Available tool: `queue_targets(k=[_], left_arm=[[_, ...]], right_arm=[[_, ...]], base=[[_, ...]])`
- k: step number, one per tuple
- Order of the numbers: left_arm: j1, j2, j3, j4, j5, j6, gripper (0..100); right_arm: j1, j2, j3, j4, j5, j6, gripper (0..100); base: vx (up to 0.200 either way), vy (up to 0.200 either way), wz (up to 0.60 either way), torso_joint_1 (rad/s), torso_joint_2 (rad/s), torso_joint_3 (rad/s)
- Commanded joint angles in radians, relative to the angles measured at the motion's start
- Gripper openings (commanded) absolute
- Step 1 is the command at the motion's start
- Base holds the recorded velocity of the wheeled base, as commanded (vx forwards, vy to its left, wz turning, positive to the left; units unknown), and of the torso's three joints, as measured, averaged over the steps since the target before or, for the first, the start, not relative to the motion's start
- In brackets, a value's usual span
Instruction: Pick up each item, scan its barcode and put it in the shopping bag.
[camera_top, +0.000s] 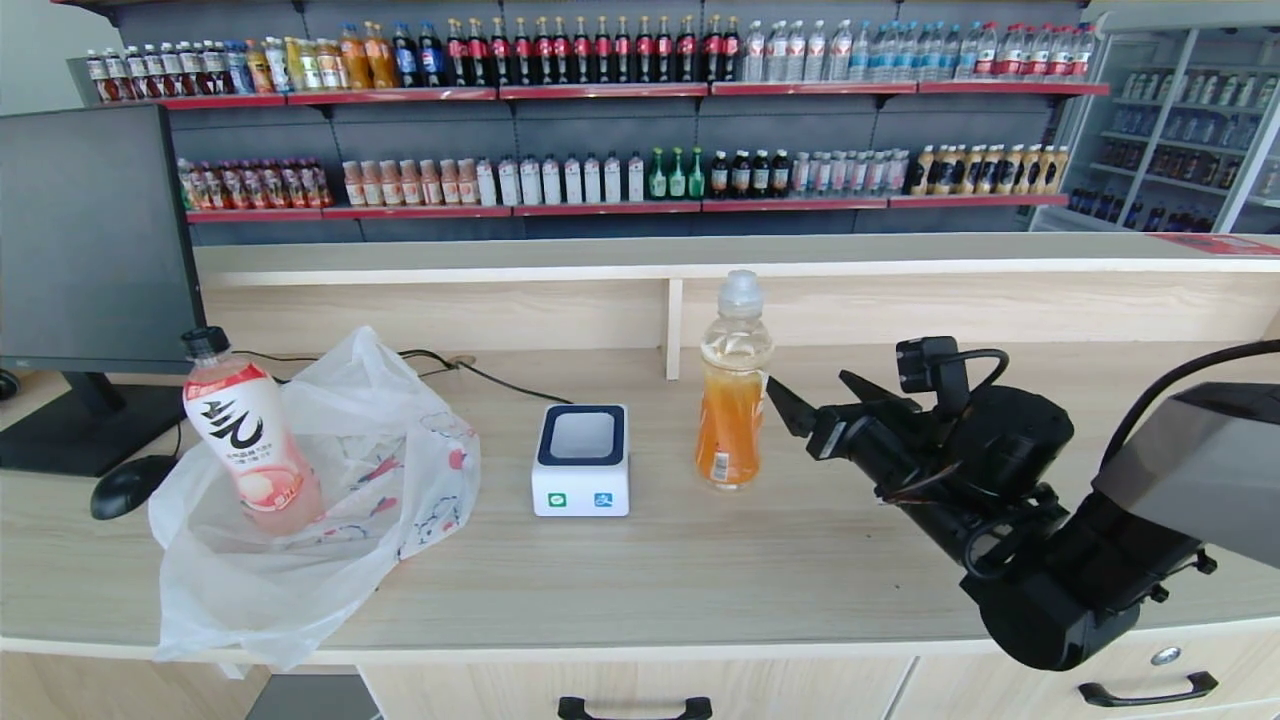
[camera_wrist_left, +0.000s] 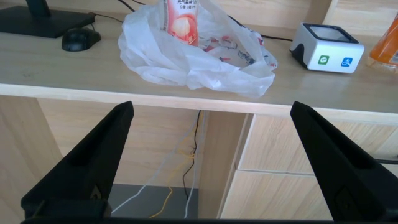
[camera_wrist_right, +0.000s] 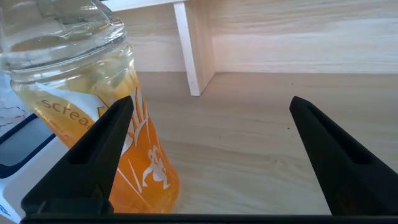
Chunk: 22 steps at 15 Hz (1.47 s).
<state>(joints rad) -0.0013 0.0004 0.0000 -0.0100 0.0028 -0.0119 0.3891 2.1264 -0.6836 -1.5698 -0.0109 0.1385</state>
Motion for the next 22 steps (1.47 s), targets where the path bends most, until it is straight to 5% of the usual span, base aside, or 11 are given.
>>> queue_targets(k=[1, 22], left_arm=[[0.000, 0.000, 0.000, -0.001, 0.000, 0.000, 100], [0.000, 0.000, 0.000, 0.001, 0.000, -0.002, 100]], right_arm=[[0.013, -0.009, 0.007, -0.001, 0.000, 0.000, 100], [0.025, -0.048, 0.058, -0.001, 0.000, 0.000, 100]], base=[[0.000, 0.000, 0.00, 0.000, 0.00, 0.000], [0.000, 0.000, 0.00, 0.000, 0.00, 0.000]])
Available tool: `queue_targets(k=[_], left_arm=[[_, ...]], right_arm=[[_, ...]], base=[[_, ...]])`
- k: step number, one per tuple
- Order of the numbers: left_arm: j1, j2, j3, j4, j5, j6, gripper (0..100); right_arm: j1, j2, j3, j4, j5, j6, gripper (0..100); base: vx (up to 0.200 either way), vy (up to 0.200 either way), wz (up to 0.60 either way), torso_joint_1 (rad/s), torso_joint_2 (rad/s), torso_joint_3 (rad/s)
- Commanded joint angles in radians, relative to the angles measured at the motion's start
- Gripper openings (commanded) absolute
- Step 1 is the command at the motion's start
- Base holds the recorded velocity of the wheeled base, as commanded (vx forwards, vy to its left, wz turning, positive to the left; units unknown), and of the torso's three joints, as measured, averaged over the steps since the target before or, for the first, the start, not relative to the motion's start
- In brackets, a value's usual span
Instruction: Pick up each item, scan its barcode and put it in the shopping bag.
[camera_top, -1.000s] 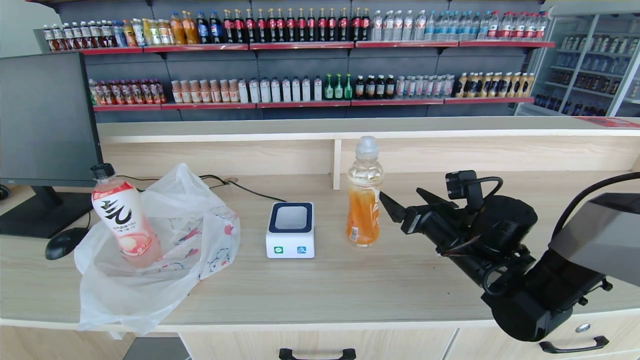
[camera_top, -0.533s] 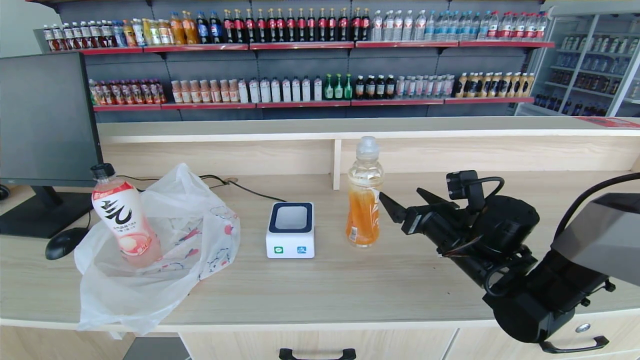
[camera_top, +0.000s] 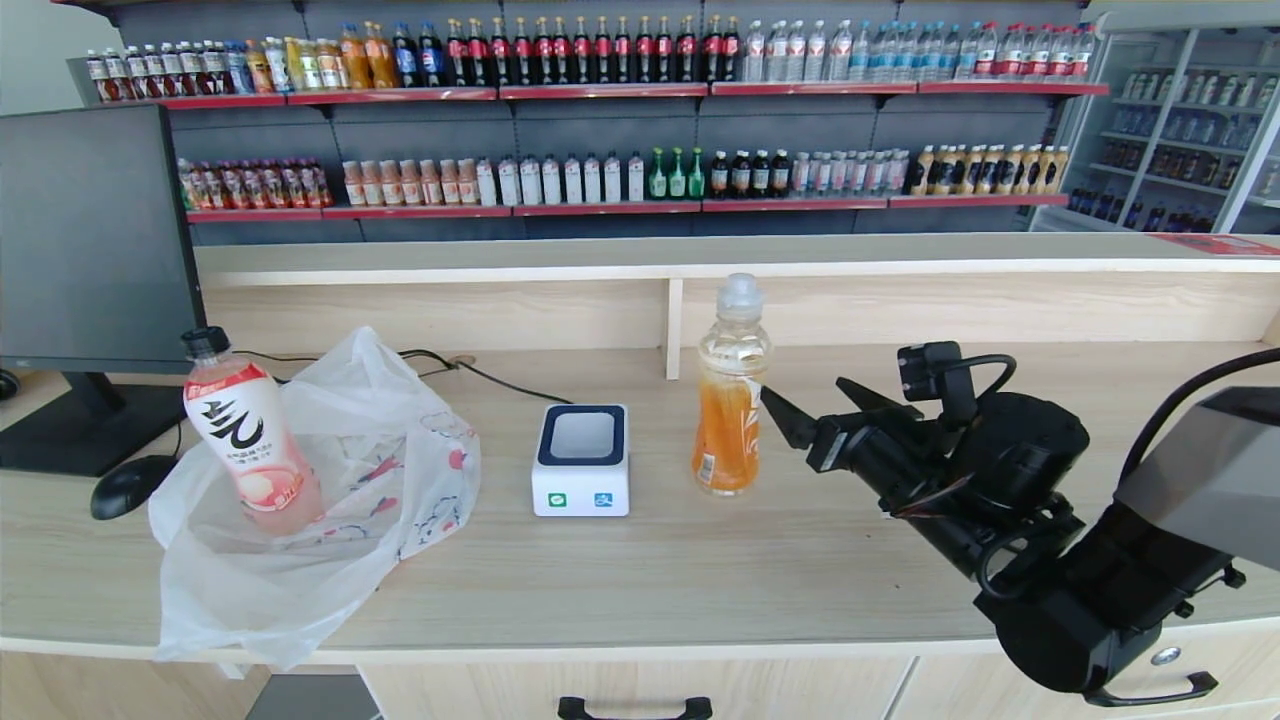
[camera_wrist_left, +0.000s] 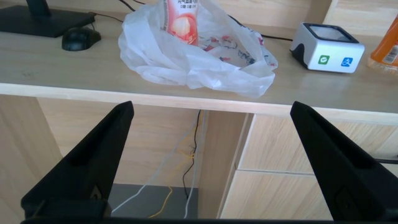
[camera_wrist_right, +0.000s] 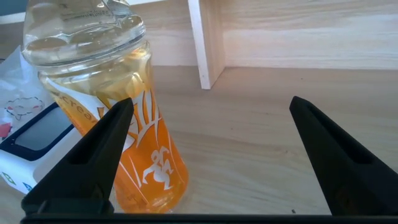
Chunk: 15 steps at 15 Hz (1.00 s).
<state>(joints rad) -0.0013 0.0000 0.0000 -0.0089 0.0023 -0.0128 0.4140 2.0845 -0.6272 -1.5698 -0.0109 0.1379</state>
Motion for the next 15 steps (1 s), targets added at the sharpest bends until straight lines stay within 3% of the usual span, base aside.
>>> queue_targets(k=[1, 15], left_arm=[[0.000, 0.000, 0.000, 0.000, 0.001, 0.000, 100], [0.000, 0.000, 0.000, 0.000, 0.001, -0.001, 100]], right_arm=[[0.012, -0.006, 0.004, -0.001, 0.000, 0.000, 100], [0.066, -0.012, 0.015, -0.001, -0.001, 0.000, 100]], base=[[0.000, 0.000, 0.00, 0.000, 0.00, 0.000], [0.000, 0.000, 0.00, 0.000, 0.00, 0.000]])
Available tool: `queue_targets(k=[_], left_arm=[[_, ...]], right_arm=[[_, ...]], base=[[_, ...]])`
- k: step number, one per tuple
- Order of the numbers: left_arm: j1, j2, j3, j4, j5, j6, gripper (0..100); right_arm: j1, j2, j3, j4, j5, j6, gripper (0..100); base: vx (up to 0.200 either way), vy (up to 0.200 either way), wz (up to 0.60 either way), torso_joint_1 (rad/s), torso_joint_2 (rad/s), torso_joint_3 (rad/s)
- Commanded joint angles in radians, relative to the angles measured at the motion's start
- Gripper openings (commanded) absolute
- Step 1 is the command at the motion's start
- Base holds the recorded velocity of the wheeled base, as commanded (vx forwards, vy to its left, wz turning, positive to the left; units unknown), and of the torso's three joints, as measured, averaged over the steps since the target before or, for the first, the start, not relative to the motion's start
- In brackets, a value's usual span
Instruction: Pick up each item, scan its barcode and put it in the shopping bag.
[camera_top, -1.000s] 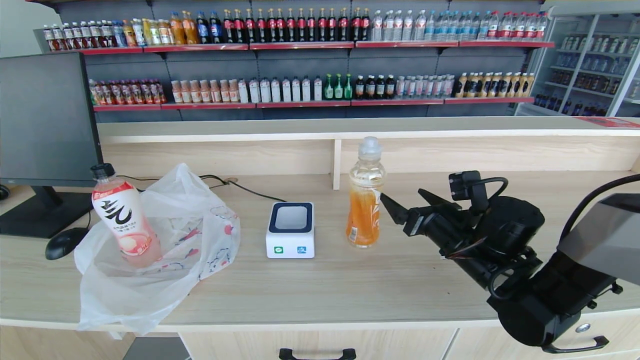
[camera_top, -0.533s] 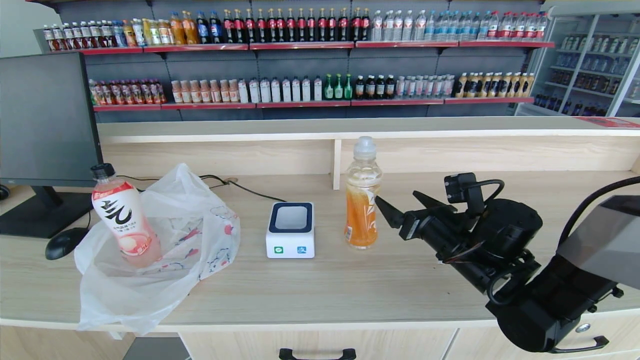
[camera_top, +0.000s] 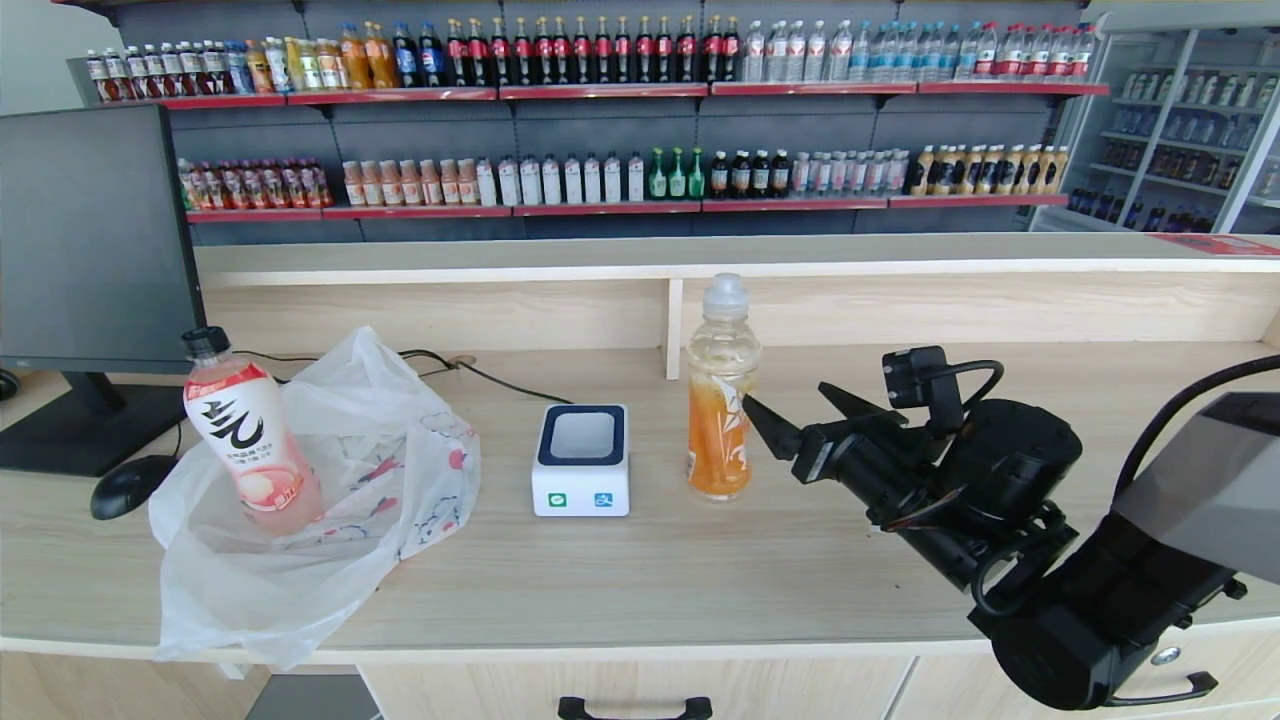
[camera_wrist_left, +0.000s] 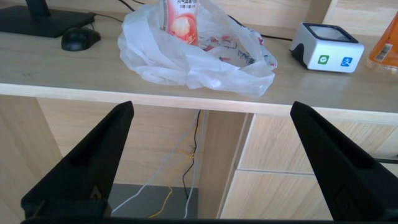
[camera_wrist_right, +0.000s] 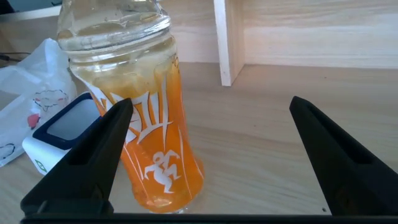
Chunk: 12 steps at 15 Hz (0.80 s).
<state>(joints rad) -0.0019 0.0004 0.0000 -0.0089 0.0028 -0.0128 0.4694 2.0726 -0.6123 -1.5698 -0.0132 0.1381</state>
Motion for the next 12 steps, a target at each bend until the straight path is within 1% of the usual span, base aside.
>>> queue_targets(k=[1, 6, 12], left_arm=[[0.000, 0.000, 0.000, 0.000, 0.000, 0.000, 100], [0.000, 0.000, 0.000, 0.000, 0.000, -0.001, 100], [0.000, 0.000, 0.000, 0.000, 0.000, -0.001, 100]], right_arm=[[0.018, 0.000, 0.003, -0.001, -0.004, 0.000, 100], [0.020, 0.000, 0.013, -0.001, -0.004, 0.000, 100], [0.020, -0.043, 0.065, -0.001, -0.005, 0.003, 100]], base=[[0.000, 0.000, 0.00, 0.000, 0.00, 0.000], [0.000, 0.000, 0.00, 0.000, 0.00, 0.000], [0.000, 0.000, 0.00, 0.000, 0.00, 0.000]])
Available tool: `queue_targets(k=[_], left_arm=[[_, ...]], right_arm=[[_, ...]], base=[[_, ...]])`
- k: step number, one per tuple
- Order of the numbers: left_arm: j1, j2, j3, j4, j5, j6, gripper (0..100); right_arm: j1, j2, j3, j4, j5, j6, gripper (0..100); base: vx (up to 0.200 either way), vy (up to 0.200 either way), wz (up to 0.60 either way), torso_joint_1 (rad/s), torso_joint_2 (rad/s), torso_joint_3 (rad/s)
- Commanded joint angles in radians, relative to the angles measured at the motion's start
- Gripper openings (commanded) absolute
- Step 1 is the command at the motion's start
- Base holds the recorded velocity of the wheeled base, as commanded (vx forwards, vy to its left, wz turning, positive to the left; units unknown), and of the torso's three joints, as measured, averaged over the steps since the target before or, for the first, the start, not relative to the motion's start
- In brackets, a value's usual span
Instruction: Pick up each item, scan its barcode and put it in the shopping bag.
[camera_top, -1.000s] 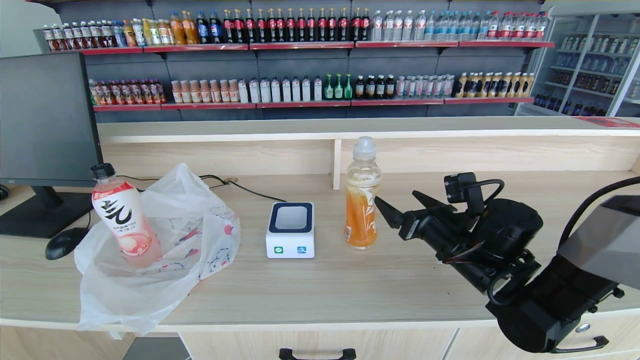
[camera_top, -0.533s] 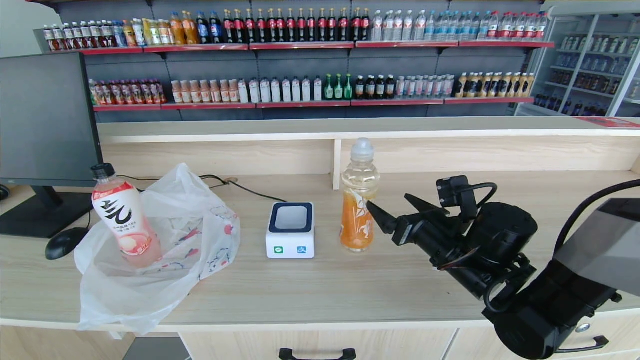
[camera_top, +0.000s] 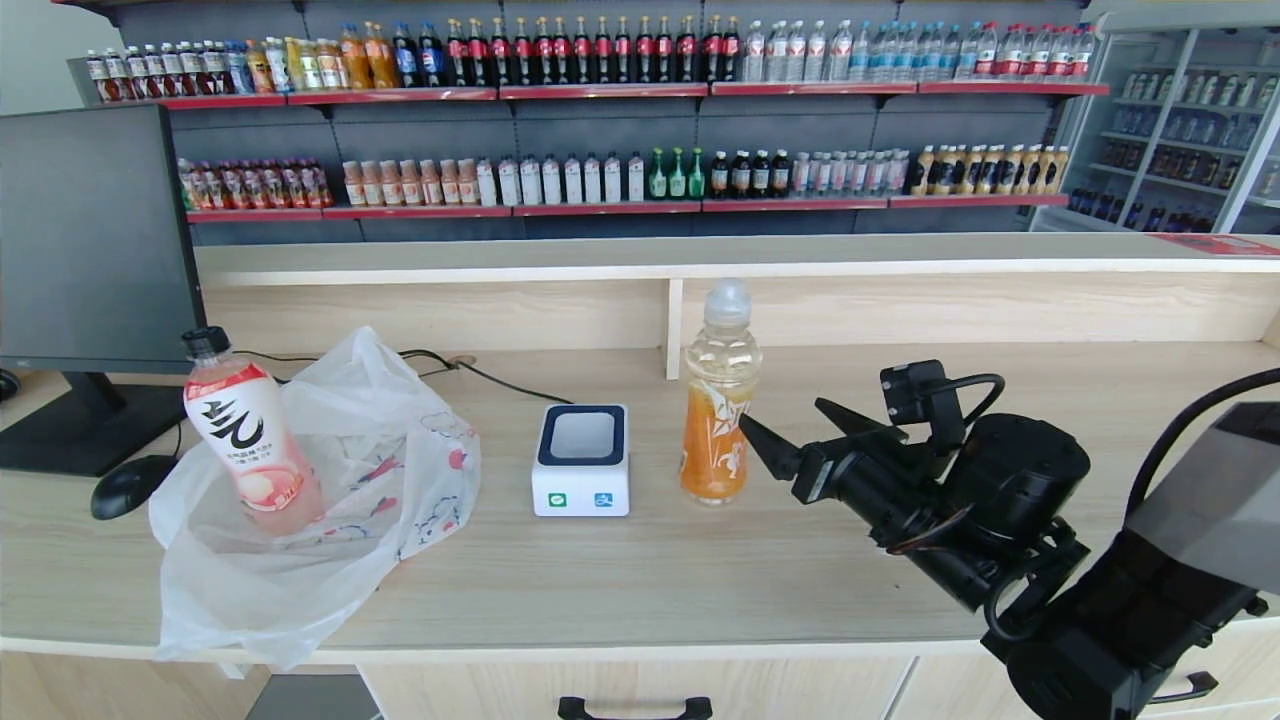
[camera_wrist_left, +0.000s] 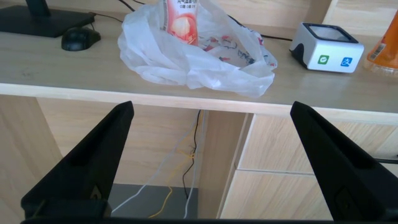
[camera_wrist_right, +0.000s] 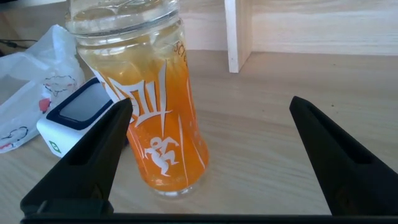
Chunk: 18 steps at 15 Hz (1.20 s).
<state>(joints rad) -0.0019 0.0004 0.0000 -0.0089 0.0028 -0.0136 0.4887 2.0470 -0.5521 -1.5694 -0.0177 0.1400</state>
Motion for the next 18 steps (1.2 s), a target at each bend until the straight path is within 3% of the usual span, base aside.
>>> queue_targets(k=[1, 10, 13, 18], left_arm=[[0.000, 0.000, 0.000, 0.000, 0.000, 0.000, 100], [0.000, 0.000, 0.000, 0.000, 0.000, 0.000, 100], [0.000, 0.000, 0.000, 0.000, 0.000, 0.000, 100], [0.000, 0.000, 0.000, 0.000, 0.000, -0.002, 100]], right_arm=[[-0.001, -0.031, 0.017, -0.001, -0.001, 0.001, 100], [-0.004, -0.157, 0.116, -0.001, -0.054, -0.025, 100], [-0.007, -0.171, 0.110, -0.001, -0.054, -0.034, 100], [-0.029, -0.183, 0.126, -0.001, -0.054, -0.034, 100]], base=[[0.000, 0.000, 0.00, 0.000, 0.00, 0.000], [0.000, 0.000, 0.00, 0.000, 0.00, 0.000], [-0.200, 0.000, 0.00, 0.009, 0.00, 0.002], [0.000, 0.040, 0.00, 0.005, 0.00, 0.000]])
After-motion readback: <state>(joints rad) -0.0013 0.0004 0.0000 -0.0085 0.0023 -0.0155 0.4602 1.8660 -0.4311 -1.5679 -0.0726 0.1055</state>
